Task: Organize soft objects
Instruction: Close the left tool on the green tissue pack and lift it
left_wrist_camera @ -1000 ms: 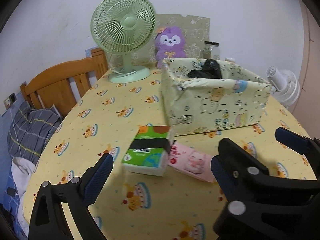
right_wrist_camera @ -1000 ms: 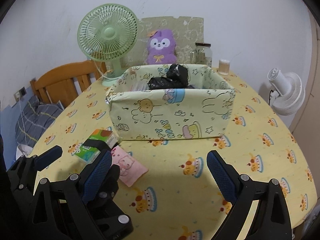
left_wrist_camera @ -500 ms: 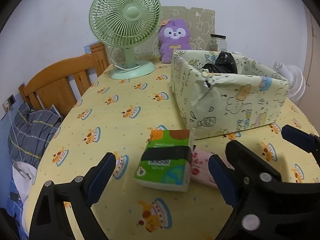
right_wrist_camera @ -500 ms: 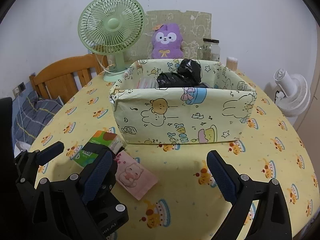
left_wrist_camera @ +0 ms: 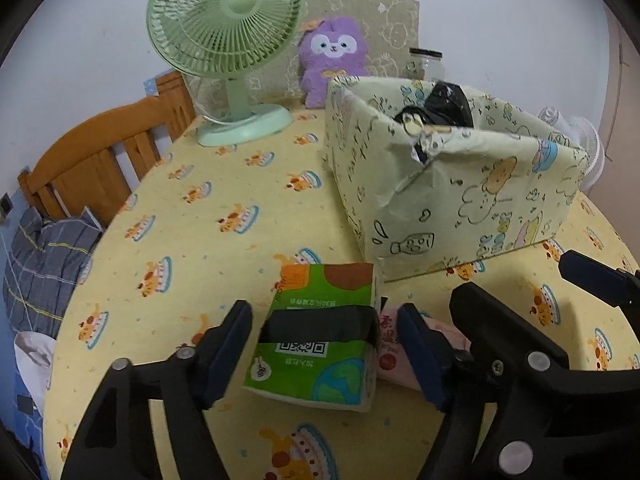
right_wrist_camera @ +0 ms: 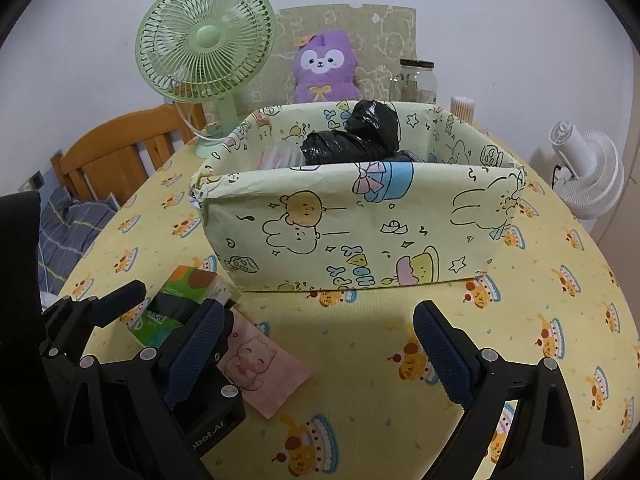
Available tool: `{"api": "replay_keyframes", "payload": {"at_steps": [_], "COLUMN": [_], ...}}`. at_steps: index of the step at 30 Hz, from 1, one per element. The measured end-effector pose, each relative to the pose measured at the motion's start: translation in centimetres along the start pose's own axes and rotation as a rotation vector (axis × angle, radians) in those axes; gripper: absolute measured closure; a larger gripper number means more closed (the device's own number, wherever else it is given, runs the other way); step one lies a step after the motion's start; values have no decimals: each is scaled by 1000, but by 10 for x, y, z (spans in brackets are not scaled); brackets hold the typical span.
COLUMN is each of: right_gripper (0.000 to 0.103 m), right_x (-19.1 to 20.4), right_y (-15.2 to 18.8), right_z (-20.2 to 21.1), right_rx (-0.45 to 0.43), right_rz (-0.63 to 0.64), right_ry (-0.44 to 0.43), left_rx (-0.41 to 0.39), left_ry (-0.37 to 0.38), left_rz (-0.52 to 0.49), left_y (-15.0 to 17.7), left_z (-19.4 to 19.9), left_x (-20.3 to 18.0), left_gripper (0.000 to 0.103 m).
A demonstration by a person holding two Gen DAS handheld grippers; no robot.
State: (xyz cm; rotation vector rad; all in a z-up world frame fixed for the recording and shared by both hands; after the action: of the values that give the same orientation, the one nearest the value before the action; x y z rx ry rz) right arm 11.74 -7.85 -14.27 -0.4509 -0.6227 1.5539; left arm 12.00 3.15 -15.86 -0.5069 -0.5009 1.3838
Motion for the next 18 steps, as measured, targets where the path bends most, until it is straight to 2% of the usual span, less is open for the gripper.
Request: {"api": "replay_keyframes", "payload": {"at_steps": [3,5,8,18], "right_gripper": [6,6,6,6], "right_x": [-1,0,-1,2], "right_y": [0,1,3,12], "right_z": [-2,-2,0,12], "right_rx": [11,9,9,-2], "right_rz": [-9,-8,-8,11], "right_ry": [-9,-7,-10,-39], "left_rx": [-2,-7,-9,-22], "left_ry": [8,7,11,-17], "left_rz": [-1,-3,-8,18], "left_y": [1,2,3,15], "left_z": [1,2,4,21], "left_x": [0,0,-1,-2], "left_gripper": [33,47,52,56]}}
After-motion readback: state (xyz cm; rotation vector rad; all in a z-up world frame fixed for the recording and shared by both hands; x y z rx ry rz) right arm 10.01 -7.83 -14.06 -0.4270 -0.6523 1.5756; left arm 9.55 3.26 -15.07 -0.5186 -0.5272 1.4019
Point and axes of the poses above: each gripper's, at about its wrist camera, not at the fingertips, and z roughly against the way its jaws point, x to its left, y to its underside, the point moved 1 cm from there along -z, roughly the way its jaws point, and after that the axes turned 7 degrees about x, right-handed, at the moved point
